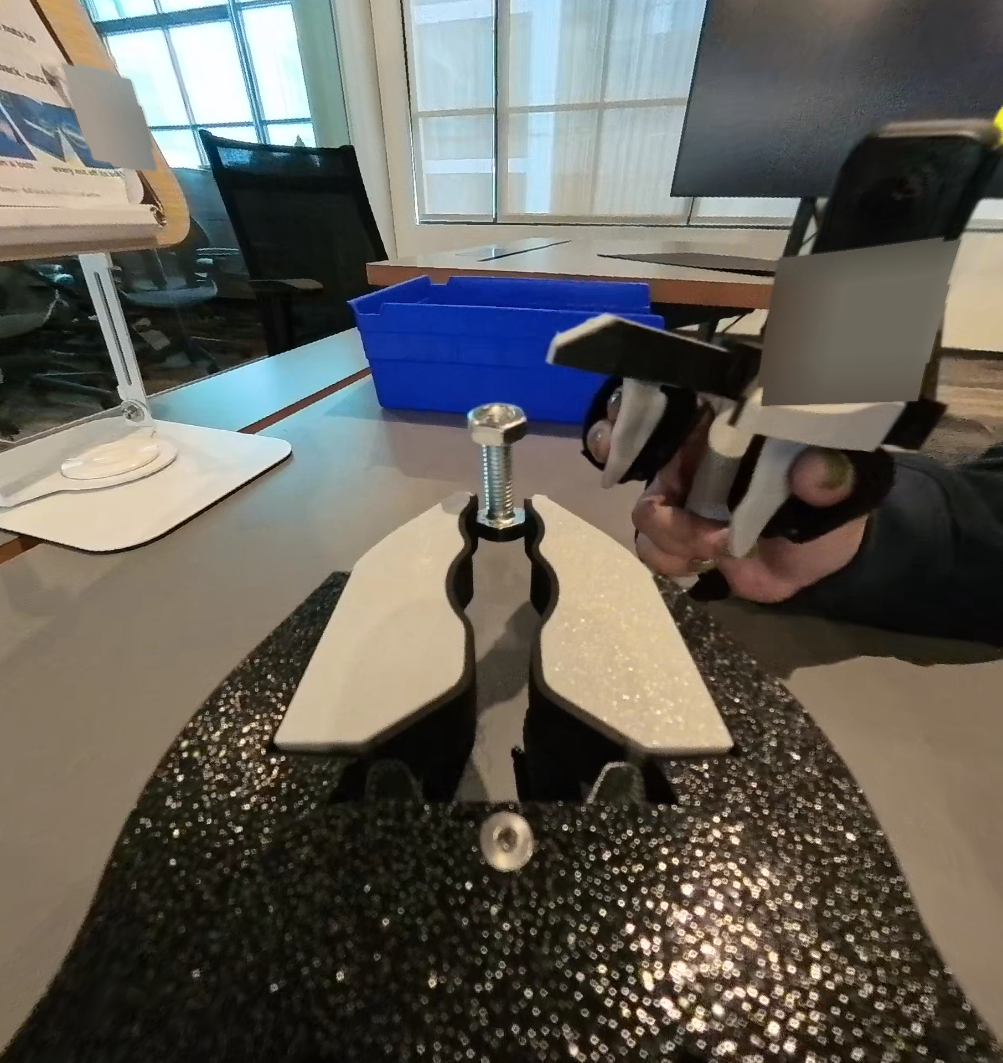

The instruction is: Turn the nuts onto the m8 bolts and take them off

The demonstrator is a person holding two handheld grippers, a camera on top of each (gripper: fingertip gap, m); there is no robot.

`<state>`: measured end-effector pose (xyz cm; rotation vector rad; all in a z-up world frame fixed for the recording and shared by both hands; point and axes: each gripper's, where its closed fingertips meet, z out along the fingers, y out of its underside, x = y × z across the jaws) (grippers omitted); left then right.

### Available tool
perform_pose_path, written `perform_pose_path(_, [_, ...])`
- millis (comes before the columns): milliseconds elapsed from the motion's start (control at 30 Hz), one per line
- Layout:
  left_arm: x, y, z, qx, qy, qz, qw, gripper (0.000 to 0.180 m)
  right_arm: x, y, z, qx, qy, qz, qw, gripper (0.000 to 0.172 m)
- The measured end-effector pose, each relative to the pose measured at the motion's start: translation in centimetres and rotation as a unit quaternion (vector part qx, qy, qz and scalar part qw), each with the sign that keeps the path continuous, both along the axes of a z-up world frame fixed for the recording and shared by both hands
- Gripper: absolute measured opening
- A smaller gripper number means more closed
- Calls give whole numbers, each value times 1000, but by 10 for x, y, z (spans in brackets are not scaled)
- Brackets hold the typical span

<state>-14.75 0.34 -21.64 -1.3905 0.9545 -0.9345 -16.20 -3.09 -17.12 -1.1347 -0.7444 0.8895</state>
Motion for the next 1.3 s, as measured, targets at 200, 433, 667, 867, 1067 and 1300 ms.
perform_pose_path(200, [2, -2, -3, 2, 12, -5, 1000, 14, 1, 6, -2, 16, -5, -25, 1000, 52])
perform_pose_path(433, [8, -5, -9, 7, 41, -14, 999, 14, -12, 3, 0, -64, -51, 65, 994, 51])
perform_pose_path(667, [10, -6, -11, 10, 51, -17, 999, 14, -16, 4, -11, -105, -92, 83, 987, 50])
perform_pose_path(867, [10, -6, -11, 11, 51, -16, 998, 14, -16, 4, -14, -120, -84, 94, 985, 48])
perform_pose_path(1067, [10, -6, -11, 12, 49, -18, 999, 14, -15, 4, -15, -92, -78, 85, 989, 47])
perform_pose_path(1300, [10, -6, -11, 9, 47, -19, 999, 14, -16, 5, -14, -71, -56, 72, 993, 47])
